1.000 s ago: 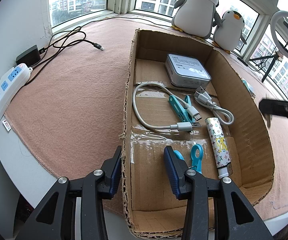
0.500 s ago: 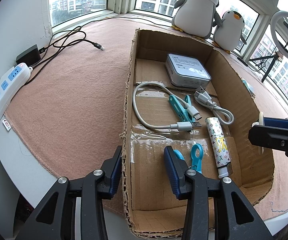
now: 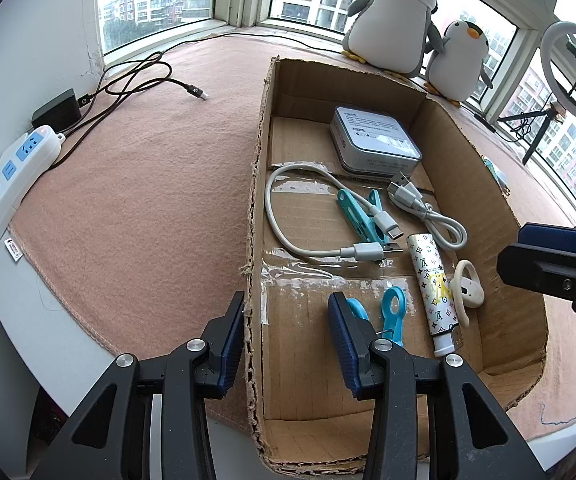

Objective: Organize rigid objects
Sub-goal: 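Close the right tool on the white earbud and carry it over the box, then open the right tool to drop the earbud into the box, then move the right tool back to the blue phone stand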

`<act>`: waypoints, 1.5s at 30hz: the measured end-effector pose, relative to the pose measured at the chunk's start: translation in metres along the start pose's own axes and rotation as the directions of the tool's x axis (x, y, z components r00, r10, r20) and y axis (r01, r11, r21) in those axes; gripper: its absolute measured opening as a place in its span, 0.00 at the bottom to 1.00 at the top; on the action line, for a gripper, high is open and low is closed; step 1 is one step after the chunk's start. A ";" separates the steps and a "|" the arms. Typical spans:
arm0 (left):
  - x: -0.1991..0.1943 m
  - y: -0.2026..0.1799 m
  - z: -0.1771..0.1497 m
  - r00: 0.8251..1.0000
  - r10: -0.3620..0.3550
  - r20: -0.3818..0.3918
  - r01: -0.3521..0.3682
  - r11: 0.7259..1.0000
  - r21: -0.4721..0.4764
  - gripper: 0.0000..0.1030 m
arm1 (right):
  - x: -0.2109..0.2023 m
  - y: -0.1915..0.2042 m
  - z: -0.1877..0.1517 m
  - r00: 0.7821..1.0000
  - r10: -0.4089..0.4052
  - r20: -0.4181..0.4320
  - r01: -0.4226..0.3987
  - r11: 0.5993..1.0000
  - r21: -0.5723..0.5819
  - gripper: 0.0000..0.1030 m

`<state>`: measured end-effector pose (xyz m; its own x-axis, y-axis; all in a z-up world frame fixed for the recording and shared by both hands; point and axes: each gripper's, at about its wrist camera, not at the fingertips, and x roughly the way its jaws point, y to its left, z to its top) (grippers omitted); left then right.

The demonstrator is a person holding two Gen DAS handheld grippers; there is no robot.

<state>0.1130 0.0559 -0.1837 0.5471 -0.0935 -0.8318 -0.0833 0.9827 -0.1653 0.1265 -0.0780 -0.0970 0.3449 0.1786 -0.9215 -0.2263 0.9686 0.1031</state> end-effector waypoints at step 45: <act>0.000 0.002 0.000 1.000 0.010 -0.001 -0.010 1.000 0.005 0.45 | 0.016 -0.151 0.045 0.991 -0.130 -0.043 0.137 0.926 0.352 0.51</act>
<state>0.1130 0.0579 -0.1840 0.5451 -0.0837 -0.8342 -0.0851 0.9843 -0.1544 0.2071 -0.2136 -0.1102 0.3322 0.0432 -0.9422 0.1581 0.9823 0.1008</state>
